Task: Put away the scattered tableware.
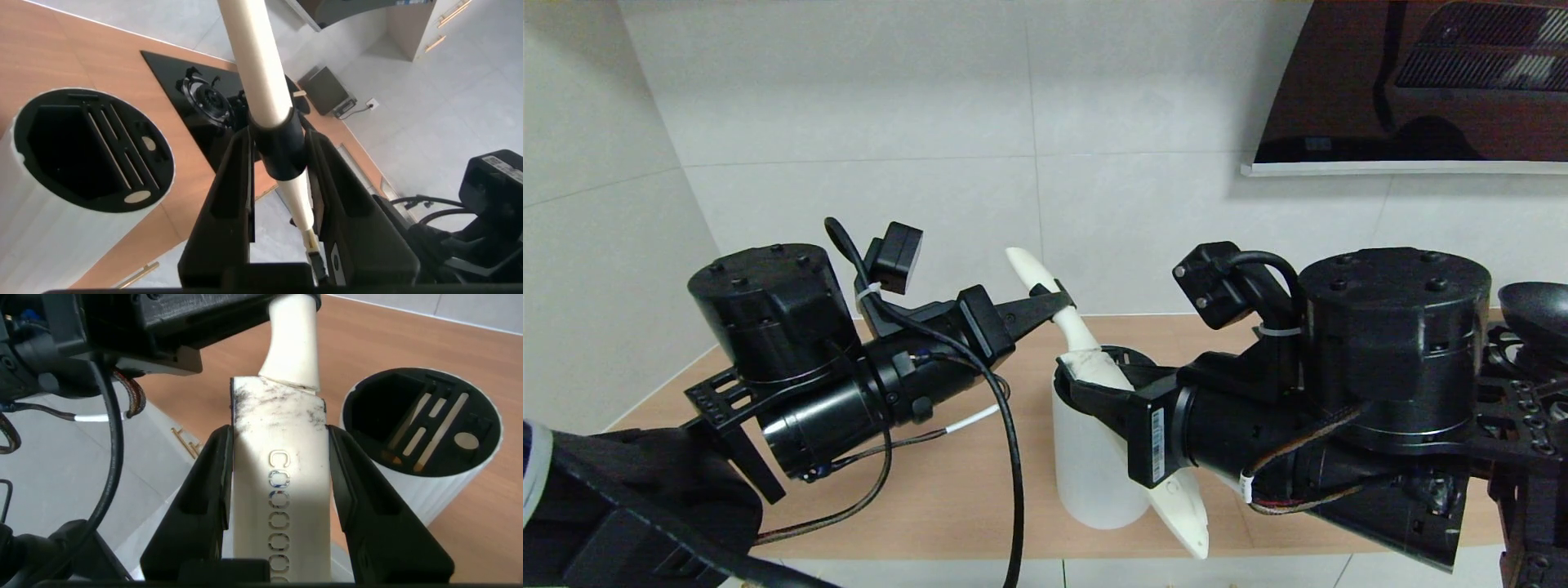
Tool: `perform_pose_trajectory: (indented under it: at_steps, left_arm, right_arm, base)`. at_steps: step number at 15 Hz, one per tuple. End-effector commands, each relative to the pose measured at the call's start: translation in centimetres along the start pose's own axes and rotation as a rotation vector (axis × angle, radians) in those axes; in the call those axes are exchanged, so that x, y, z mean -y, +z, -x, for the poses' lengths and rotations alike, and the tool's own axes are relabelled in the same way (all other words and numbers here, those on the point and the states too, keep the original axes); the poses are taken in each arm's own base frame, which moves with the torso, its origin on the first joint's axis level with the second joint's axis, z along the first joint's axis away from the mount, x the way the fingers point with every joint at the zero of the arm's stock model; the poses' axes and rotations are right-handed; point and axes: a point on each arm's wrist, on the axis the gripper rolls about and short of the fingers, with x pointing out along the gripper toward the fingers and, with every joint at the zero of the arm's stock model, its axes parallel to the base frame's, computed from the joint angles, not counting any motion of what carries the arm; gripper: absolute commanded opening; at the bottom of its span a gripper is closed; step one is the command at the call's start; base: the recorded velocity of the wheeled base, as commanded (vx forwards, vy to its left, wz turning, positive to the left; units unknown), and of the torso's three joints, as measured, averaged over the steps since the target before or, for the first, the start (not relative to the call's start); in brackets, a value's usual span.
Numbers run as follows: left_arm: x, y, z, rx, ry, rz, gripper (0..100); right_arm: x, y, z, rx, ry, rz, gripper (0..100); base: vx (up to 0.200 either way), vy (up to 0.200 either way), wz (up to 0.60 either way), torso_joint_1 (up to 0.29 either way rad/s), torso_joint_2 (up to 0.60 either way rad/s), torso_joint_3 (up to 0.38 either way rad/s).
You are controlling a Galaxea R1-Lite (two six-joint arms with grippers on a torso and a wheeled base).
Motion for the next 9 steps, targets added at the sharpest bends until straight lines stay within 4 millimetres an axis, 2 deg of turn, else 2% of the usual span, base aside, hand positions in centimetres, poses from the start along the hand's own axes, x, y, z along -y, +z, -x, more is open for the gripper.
perform_pose_trajectory:
  at_steps: [1,9]
  left_arm:
    - [0.12,0.08,0.07,0.004,-0.003,0.0,0]
    - [0.22,0.16,0.11,0.007,-0.007,-0.001,0]
  right_arm:
    - [0.0,-0.03,0.02,-0.001,0.0,0.002,0]
    - [0.01,-0.12,-0.02,-0.005,0.001,0.002,0]
  base:
    - [0.0,0.0,0.0,0.0,0.0,0.0]
    - [0.0,0.0,0.0,0.0,0.0,0.0]
